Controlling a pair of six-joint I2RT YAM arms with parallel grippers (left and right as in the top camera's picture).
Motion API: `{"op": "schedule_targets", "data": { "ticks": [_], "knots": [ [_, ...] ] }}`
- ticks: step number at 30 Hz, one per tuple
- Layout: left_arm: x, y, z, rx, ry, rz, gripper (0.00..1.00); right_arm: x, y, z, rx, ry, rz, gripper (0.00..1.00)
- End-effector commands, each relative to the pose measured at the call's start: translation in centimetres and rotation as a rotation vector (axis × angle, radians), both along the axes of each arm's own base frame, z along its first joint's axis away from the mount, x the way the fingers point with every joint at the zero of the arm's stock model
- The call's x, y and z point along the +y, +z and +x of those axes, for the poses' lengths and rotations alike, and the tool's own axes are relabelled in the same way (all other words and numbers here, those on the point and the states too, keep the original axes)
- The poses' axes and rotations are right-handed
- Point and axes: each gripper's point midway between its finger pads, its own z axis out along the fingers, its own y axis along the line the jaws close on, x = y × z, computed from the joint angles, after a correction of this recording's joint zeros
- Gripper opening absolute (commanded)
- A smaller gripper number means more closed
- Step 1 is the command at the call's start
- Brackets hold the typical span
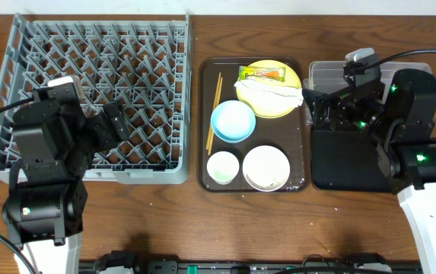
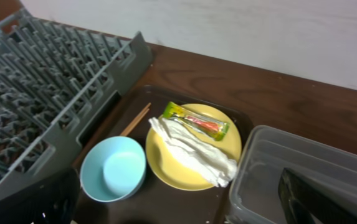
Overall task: Sort waste into correct bins and load items into the dishwasher
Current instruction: 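Raise both arms and move the right gripper toward the yellow plate, then grasp the white tissue on the yellow plate with the right gripper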
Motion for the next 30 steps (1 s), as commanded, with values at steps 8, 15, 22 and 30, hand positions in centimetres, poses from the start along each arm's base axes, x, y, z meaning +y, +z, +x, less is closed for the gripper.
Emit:
{"op": "schedule_targets", "data": {
  "ticks": [8,15,22,30],
  "knots": [
    [-0.1,0.6,0.3,-0.01,-0.006,-0.01,0.9,3.0,-2.1,2.7,0.1,-0.072,0.093,0.99],
    [-0.2,0.3,0.1,0.005,-0.006,-0.012,0.9,4.0,-5.6,6.2,0.173,-0.424,0.092,0.99],
    [-0.2,0.3,0.1,0.005,-0.006,-0.012,0.9,6.6,-5.4,9.6,0.352,-0.442,-0.004,0.99],
    [-0.2,0.3,0.1,0.005,-0.006,-0.012,0.9,8.6,-8.8,12.2,0.573,-0.424,-0.12,0.99]
  ]
}}
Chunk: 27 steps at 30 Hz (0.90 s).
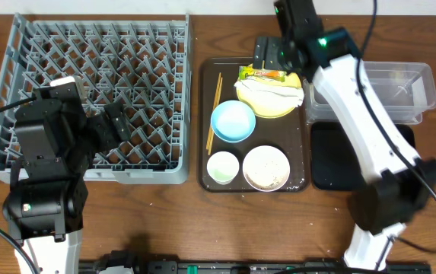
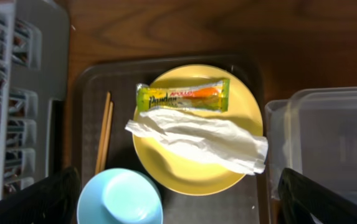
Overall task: Sort waste into correct bins and load items into the dishwasher
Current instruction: 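Grasp the white tissue on the yellow plate with the right gripper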
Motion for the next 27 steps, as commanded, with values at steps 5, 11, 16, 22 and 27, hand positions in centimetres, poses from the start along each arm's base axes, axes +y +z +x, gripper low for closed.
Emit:
{"op": "schedule_targets", "data": {
  "ticks": [5,11,16,22,27],
  "knots": [
    [-0.1,0.9,0.1,-0.021,-0.006,-0.009,0.9,3.4,-4.7,1.2,0.113,0.053,0.093,0.99],
    [-0.1,0.9,0.1,-0.021,-0.006,-0.009,0.9,3.3,-5.7,1.1,0.131,0.062,0.067,0.92],
    [-0.1,0.9,0.1,-0.021,-0.006,-0.009,0.9,1.2,-5.9,1.4,0.142,-0.315,0.137,0.8],
    [-0.1,0.9,0.1,-0.021,-0.006,-0.009,0.9,0.2,-6.5,1.3,0.142,-0.563,0.205,0.97],
    [-0.1,0.9,0.1,-0.021,-0.006,-0.009,0.9,-0.1,-7.9,1.4,0.155,-0.605,0.188,0.99]
  ]
}}
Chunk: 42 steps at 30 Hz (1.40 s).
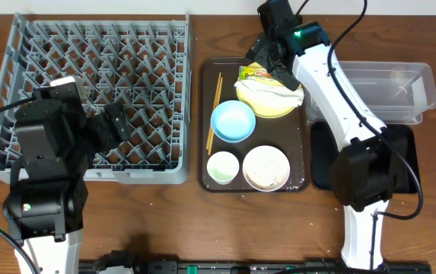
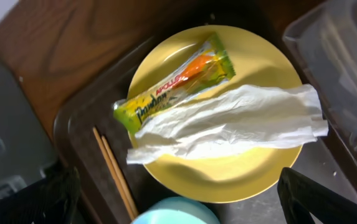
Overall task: Sort waste into correct bins and load items into the dishwasher
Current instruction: 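Grasp the white tissue on the yellow plate with the right gripper, then carry the tissue right and drop it into the clear bin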
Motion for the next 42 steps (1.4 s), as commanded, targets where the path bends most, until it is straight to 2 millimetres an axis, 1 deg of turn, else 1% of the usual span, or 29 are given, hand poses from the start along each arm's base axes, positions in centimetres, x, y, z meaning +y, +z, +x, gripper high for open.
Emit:
{"op": "schedule_targets", "data": {
  "ticks": [1,4,8,13,17,22,24,30,32,34,36,39,40,42],
  "knots": [
    [-0.1,0.9,0.1,-0.021,-0.006,-0.009,0.9,-0.3,-1.7,-0.2,0.028,-0.087,-0.021,0.99],
    [-0.1,0.9,0.1,-0.021,-0.006,-0.009,0.9,-0.5,-3.4,-0.8,0.079,-0.094,-0.043,0.99],
    [-0.1,0.9,0.1,-0.021,-0.006,-0.009,0.9,-0.5,-5.7,-1.5,0.145,-0.089,-0.063,0.93],
    [-0.1,0.9,0.1,-0.021,-0.006,-0.009,0.9,-0.5,-8.2,-2.0,0.207,-0.084,-0.076,0.79],
    [-0.1,0.9,0.1,-0.021,-0.006,-0.009,0.9,-0.4,-9.6,-2.2,0.234,-0.082,-0.086,0.7],
    [-0.1,0.9,0.1,-0.021,-0.006,-0.009,0.9,-0.4,-10.7,-2.3,0.252,-0.08,-0.098,0.57],
    [-0.1,0.9,0.1,-0.021,-0.006,-0.009,0.9,-0.5,-11.2,-2.4,0.261,-0.077,-0.11,0.54],
    [-0.1,0.9,0.1,-0.021,-0.006,-0.009,0.9,-0.7,-13.6,-2.8,0.308,-0.049,-0.14,0.53],
    [-0.1,0.9,0.1,-0.021,-0.006,-0.009,0.9,-0.7,-14.1,-2.8,0.311,-0.049,-0.143,0.51],
    [-0.1,0.9,0.1,-0.021,-0.006,-0.009,0.9,-0.7,-14.2,-2.6,0.306,-0.049,-0.144,0.45],
    [-0.1,0.9,0.1,-0.021,-0.006,-0.009,0.9,-0.4,-14.2,-2.1,0.287,-0.007,-0.146,0.38],
    [-0.1,0.9,0.1,-0.021,-0.006,-0.009,0.9,-0.1,-14.1,-1.4,0.261,0.064,-0.155,0.21],
    [-0.1,0.9,0.1,-0.021,-0.006,-0.009,0.9,-0.1,-14.1,-1.3,0.257,0.088,-0.161,0.19],
    [-0.1,0.9,0.1,-0.021,-0.006,-0.009,0.9,-0.1,-14.1,-1.1,0.254,0.125,-0.171,0.11]
  ]
}}
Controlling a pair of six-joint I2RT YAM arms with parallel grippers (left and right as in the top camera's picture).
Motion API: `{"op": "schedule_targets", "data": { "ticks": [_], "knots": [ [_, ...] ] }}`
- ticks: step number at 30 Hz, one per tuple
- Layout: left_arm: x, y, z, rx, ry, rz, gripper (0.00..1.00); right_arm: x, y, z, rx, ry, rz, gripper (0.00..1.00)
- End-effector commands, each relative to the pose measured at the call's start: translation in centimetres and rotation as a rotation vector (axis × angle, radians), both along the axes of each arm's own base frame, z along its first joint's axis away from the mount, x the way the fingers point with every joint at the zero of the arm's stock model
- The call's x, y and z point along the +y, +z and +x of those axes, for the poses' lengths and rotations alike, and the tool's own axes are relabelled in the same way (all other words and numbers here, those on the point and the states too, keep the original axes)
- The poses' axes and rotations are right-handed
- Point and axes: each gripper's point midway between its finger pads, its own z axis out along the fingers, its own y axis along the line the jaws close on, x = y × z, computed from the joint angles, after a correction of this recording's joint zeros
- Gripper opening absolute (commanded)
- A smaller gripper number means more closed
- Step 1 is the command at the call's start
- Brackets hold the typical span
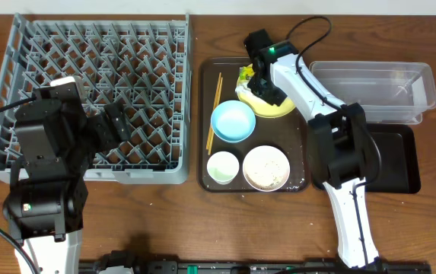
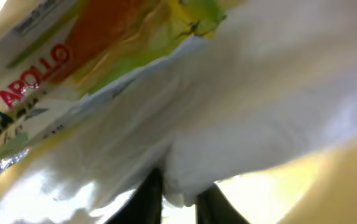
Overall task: Sort waste into correct bins and load items into the dishwasher
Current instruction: 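Carry the tissue right and drop it into the clear bin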
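My right gripper (image 1: 262, 85) is down on the yellow plate (image 1: 278, 107) at the back of the brown tray (image 1: 203, 152). In the right wrist view its two dark fingers (image 2: 152, 196) pinch a fold of the white paper napkin (image 2: 247, 118), so the gripper (image 2: 179, 190) is shut on it. The green-and-orange snack wrapper (image 2: 47, 74) lies right beside the napkin, on the plate (image 2: 309, 186). Overhead, one end of the wrapper (image 1: 245, 74) peeks out by the arm. My left gripper (image 1: 111, 125) hangs open over the grey dish rack (image 1: 96, 76), holding nothing.
On the tray sit a blue bowl (image 1: 233, 121), a small pale-green cup (image 1: 223, 167), a white bowl (image 1: 266, 167) and wooden chopsticks (image 1: 214, 103). A clear plastic bin (image 1: 385, 91) and a black bin (image 1: 396, 160) stand to the right of the tray.
My right gripper was open a little above the plate; now it is down on the plate and shut on the napkin. The left arm has not moved.
My right gripper started over the bins at the right, open. Then it hung over the back of the tray, looking down at the plate with wrapper and napkin. It was then closer to the plate, and now it pinches the napkin there.
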Motion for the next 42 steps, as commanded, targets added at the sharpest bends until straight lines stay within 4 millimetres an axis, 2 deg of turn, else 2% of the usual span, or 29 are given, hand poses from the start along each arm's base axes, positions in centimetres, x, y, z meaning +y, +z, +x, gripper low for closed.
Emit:
{"op": "schedule_targets", "data": {
  "ticks": [1,5,8,10,14,17,20,22,24,27,31,35,38,39,42],
  "knots": [
    [-0.1,0.9,0.1,-0.021,-0.006,-0.009,0.9,0.1,-0.5,-0.1,0.011,0.109,-0.036,0.01],
    [-0.1,0.9,0.1,-0.021,-0.006,-0.009,0.9,0.5,-0.3,0.1,0.013,0.227,-0.039,0.01],
    [-0.1,0.9,0.1,-0.021,-0.006,-0.009,0.9,1.5,0.8,0.0,0.011,0.314,0.005,0.01],
    [-0.1,0.9,0.1,-0.021,-0.006,-0.009,0.9,2.2,2.4,0.1,-0.003,0.359,0.052,0.01],
    [-0.1,0.9,0.1,-0.021,-0.006,-0.009,0.9,2.8,7.4,0.0,-0.067,0.4,0.129,0.01],
    [-0.1,0.9,0.1,-0.021,-0.006,-0.009,0.9,1.8,11.7,0.0,-0.14,0.387,0.14,0.01],
    [-0.1,0.9,0.1,-0.021,-0.006,-0.009,0.9,0.1,16.0,0.1,-0.224,0.357,0.139,0.01],
    [-0.1,0.9,0.1,-0.021,-0.006,-0.009,0.9,-2.3,18.2,0.0,-0.258,0.314,0.103,0.01],
    [-0.1,0.9,0.1,-0.021,-0.006,-0.009,0.9,-5.1,19.2,-0.2,-0.261,0.241,0.051,0.01],
    [-0.1,0.9,0.1,-0.021,-0.006,-0.009,0.9,-9.9,19.1,-0.7,-0.222,0.11,-0.026,0.01],
    [-0.1,0.9,0.1,-0.021,-0.006,-0.009,0.9,-14.9,17.1,-1.6,-0.132,-0.011,-0.055,0.01],
    [-0.1,0.9,0.1,-0.021,-0.006,-0.009,0.9,-18.7,14.9,-2.3,-0.071,-0.094,-0.064,0.01],
    [-0.1,0.9,0.1,-0.021,-0.006,-0.009,0.9,-20.7,13.2,-2.8,-0.04,-0.141,-0.066,0.01],
    [-0.1,0.9,0.1,-0.021,-0.006,-0.009,0.9,-21.1,12.6,-2.9,-0.034,-0.15,-0.064,0.05],
    [-0.1,0.9,0.1,-0.021,-0.006,-0.009,0.9,-21.9,11.7,-3.1,-0.024,-0.162,-0.051,0.44]
  ]
}}
